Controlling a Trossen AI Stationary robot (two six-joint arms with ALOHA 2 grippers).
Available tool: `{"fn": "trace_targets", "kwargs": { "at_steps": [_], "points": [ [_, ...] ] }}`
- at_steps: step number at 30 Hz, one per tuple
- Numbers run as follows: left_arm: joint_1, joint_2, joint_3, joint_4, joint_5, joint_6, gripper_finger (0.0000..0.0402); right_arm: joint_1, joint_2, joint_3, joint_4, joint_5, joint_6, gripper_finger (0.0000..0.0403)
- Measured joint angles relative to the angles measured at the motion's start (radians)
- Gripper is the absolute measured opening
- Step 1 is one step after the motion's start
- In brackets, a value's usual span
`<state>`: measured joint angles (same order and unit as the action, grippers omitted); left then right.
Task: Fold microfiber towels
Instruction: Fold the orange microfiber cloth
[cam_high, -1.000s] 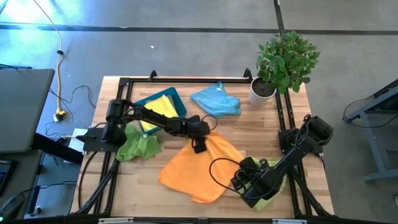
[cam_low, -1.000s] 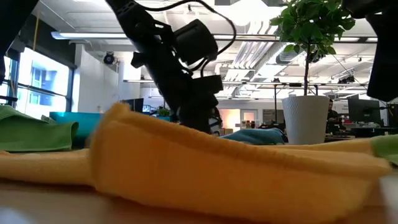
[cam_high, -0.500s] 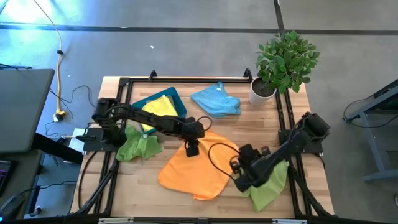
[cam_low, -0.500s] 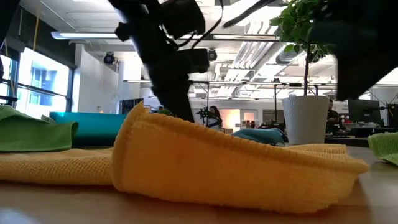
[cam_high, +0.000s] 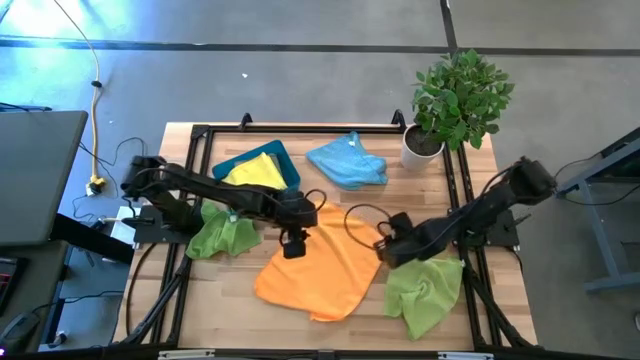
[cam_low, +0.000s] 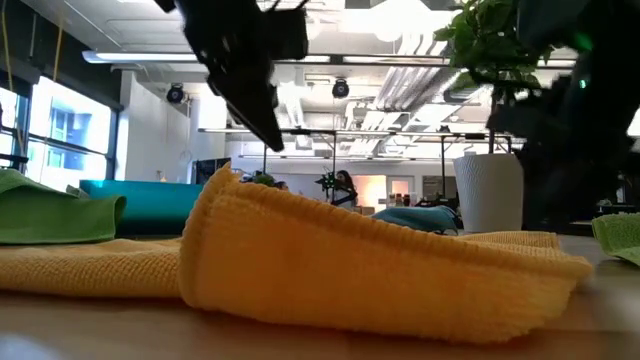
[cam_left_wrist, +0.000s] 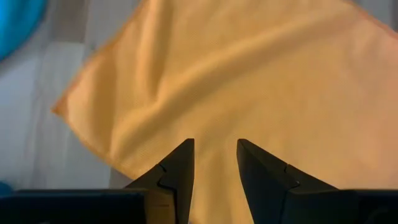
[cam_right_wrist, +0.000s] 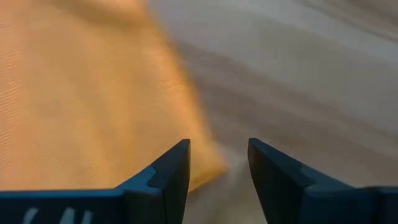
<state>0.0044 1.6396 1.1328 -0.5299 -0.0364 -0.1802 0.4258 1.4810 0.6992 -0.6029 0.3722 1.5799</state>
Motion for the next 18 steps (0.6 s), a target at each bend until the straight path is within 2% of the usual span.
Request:
{"fn": "trace_targets", "kwargs": {
  "at_steps": [4,6,14,18],
  "points": [
    [-0.008,-0.037,0.001,0.005,0.002,0.0,0.011,-0.034,-0.076,-0.14,0.28,-0.008,-0.037,0.0147],
    [-0.005,-0.047,0.0,0.0,0.001,0.0,0.011,-0.048,-0.084,-0.184,0.34,-0.023,-0.056,0.0147],
    [0.005,-0.055,0.0,-0.006,-0.001,0.0,0.011,-0.086,-0.085,-0.203,0.355,-0.075,-0.192,0.0145],
    [0.005,-0.055,0.0,-0.004,-0.001,0.023,0.011,-0.087,-0.084,-0.201,0.382,-0.117,-0.302,0.0128]
  ]
}}
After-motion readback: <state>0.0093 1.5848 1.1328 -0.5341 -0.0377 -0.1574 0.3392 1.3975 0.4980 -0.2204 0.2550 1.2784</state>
